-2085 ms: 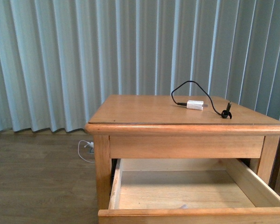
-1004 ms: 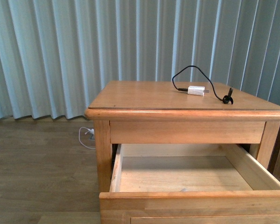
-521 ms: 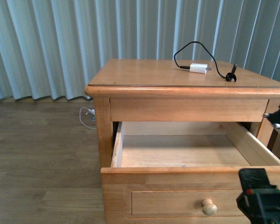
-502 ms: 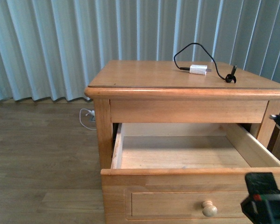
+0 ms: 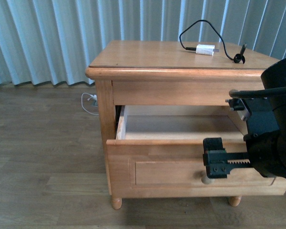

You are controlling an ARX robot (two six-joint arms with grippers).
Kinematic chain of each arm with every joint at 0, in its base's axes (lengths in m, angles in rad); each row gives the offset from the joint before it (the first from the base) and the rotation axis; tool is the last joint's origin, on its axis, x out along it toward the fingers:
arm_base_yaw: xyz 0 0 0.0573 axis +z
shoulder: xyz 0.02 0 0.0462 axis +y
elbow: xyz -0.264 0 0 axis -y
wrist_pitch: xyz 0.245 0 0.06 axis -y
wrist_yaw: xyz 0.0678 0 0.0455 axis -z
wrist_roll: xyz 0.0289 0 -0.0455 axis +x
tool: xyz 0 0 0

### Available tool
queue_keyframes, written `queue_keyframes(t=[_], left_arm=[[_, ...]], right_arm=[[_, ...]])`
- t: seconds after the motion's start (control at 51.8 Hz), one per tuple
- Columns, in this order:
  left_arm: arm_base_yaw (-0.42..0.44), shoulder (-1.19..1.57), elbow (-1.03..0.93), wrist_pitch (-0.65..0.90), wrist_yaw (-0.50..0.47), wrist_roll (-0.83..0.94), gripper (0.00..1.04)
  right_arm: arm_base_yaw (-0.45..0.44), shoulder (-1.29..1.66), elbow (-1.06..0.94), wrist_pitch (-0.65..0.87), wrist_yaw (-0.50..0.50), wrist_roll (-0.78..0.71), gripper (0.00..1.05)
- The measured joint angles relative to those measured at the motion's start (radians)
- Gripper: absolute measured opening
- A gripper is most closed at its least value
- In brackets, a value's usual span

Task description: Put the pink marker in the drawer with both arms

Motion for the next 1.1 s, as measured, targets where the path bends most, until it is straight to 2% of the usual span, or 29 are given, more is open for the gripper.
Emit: queue_keyframes(t=[0.212,0.405,0.695,1.1], left_arm=[[0.0,0.0,0.0,0.0,0.0,0.0,0.99],[0.0,0.0,0.0,0.0,0.0,0.0,0.99],[0.0,0.0,0.0,0.0,0.0,0.0,0.99],[0.0,0.0,0.0,0.0,0.0,0.0,0.99]], right_arm=[[-0.002,0.136,0.091,0.179,0.016,0.002,0.96],[-0.008,0.232,0.203,0.26,0.013,0.004,0.96],[-0.019,0.341,0.331,0.299,0.018,0.006,0.96],[-0.022,0.389,0.383,0.289,0.012,-0.032,0.96]])
